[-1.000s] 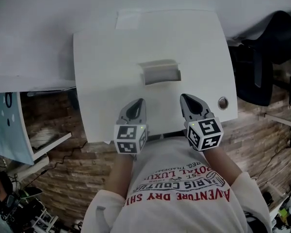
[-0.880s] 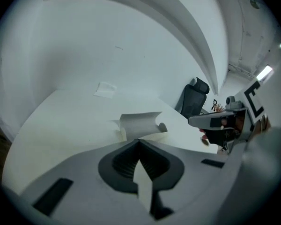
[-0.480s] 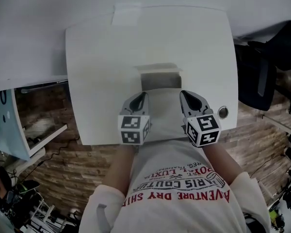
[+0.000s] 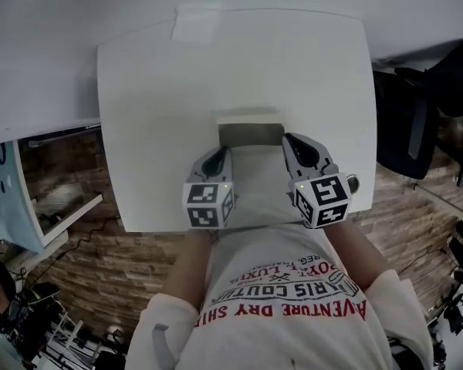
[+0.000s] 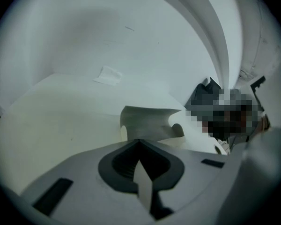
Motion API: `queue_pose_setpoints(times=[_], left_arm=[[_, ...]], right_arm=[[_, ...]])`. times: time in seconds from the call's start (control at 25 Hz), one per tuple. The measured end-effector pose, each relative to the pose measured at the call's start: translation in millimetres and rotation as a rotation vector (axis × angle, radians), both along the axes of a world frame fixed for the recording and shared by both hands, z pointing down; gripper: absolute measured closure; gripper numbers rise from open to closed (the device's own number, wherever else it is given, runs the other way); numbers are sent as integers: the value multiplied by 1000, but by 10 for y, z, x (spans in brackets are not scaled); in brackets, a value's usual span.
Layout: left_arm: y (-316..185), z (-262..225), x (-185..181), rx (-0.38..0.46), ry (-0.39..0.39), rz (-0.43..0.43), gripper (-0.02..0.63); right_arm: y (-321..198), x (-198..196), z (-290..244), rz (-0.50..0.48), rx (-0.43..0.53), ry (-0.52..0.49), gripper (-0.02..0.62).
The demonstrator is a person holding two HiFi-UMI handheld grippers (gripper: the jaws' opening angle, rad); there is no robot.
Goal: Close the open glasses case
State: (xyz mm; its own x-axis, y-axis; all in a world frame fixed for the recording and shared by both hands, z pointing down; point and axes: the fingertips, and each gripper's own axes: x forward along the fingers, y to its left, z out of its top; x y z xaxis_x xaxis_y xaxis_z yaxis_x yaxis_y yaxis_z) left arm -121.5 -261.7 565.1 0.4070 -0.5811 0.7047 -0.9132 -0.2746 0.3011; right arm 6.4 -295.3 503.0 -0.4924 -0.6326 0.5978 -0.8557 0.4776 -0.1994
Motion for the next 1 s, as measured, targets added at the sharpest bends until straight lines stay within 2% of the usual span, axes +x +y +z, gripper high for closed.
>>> queue_pose_setpoints(times=[0.24, 0.32, 0.4, 0.44, 0.52, 0.64, 0.8, 1.0], left_arm=[[11, -5, -7, 4, 18, -31, 607], [10, -2, -3, 6, 21, -35, 607], [9, 2, -3, 5, 23, -38, 607], [10, 3, -5, 4, 23, -39, 607], [15, 4, -5, 3, 21, -42, 607], [26, 1, 2, 5, 18, -49, 607], [16, -1, -2, 10, 16, -54, 607], [16, 0, -8, 12, 16, -49, 607]], right_arm=[[-167, -117, -69, -72, 80, 54, 581], [-192, -170, -50, -122, 96, 94, 573], [-181, -252, -13, -189, 102, 127, 430], [-182, -276, -2, -204, 104, 132, 422], [-227, -260, -19, -177, 116, 116, 424], [-315, -206, -41, -119, 125, 85, 466], [-310, -227, 110, -121, 59, 77, 465], [-289, -222, 124, -97, 55, 77, 465]])
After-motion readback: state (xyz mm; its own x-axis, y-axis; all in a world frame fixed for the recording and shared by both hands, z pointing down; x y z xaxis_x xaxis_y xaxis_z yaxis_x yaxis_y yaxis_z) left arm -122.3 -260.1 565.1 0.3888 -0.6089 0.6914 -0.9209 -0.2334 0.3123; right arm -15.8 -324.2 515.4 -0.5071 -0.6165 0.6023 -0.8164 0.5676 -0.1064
